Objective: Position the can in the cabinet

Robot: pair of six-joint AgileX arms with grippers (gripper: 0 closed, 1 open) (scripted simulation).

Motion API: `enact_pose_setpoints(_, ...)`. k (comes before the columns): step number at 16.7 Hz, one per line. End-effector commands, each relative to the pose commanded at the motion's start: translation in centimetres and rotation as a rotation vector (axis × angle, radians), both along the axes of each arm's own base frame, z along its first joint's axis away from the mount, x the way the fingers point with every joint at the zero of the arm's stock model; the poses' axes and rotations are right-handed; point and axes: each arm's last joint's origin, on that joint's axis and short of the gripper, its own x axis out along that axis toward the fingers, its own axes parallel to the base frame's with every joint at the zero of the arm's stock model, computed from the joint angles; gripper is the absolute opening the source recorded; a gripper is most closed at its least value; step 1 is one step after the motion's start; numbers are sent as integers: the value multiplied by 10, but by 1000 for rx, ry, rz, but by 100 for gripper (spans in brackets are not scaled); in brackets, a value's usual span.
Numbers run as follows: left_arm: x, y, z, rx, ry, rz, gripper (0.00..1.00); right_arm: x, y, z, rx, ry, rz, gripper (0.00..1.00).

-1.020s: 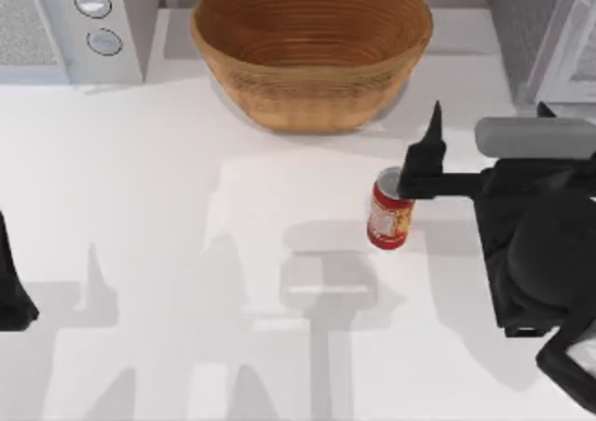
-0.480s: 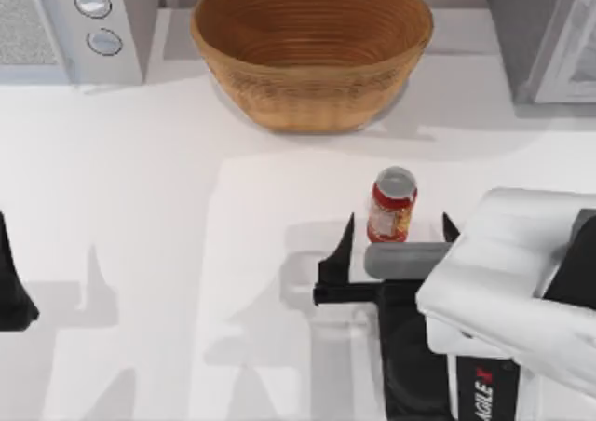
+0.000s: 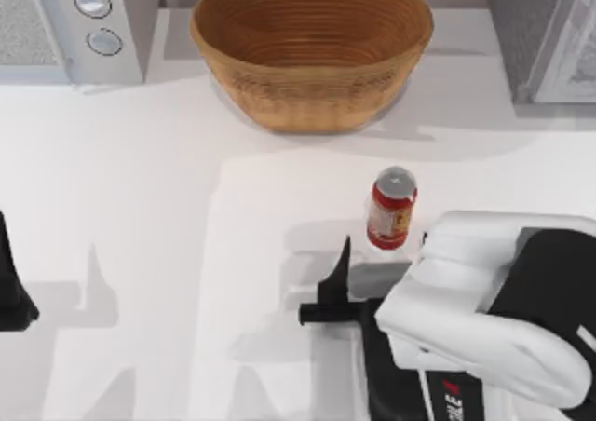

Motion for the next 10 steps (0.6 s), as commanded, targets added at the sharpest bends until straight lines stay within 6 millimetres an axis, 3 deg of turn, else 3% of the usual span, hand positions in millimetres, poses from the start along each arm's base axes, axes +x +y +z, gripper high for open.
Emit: enact_pose_setpoints(10, 0, 0, 0, 0, 0, 0, 100, 39, -3, 17, 2, -43, -36, 100)
